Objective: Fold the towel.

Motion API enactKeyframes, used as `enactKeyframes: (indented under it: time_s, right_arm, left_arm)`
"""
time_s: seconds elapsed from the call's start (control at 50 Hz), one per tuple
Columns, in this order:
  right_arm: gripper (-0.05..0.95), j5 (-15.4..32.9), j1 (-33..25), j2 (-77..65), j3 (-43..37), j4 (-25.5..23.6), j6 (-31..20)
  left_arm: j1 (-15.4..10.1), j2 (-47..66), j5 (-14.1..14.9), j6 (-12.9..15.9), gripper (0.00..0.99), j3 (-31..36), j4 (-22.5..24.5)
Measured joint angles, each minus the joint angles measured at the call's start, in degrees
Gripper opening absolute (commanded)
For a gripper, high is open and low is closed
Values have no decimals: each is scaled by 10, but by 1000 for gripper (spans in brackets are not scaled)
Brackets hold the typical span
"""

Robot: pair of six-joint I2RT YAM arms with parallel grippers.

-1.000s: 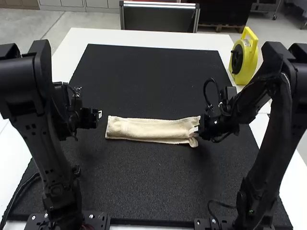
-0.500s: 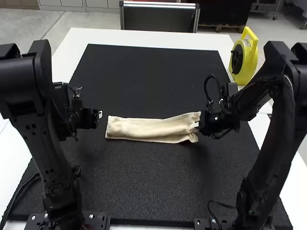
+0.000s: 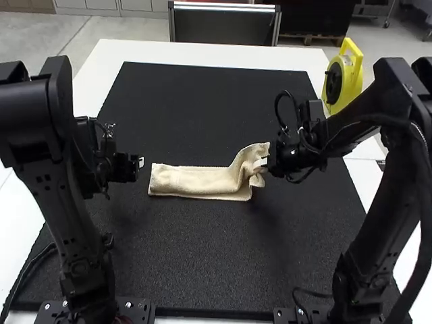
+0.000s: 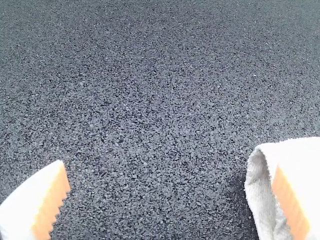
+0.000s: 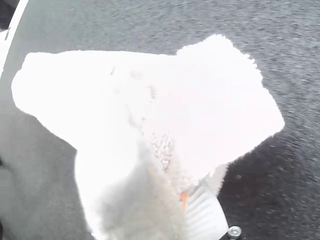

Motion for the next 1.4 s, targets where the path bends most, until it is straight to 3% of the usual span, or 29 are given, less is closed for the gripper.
enactKeyframes:
  time_s: [0.6,1.4]
  right_arm:
    - [-20,0,125,6,39,53,85]
    - [-20,0,235,121,147,64,97]
  left_arm:
    - [2,0,2,0,961,-14,8]
    - [62,0,16,0,961,-14,10]
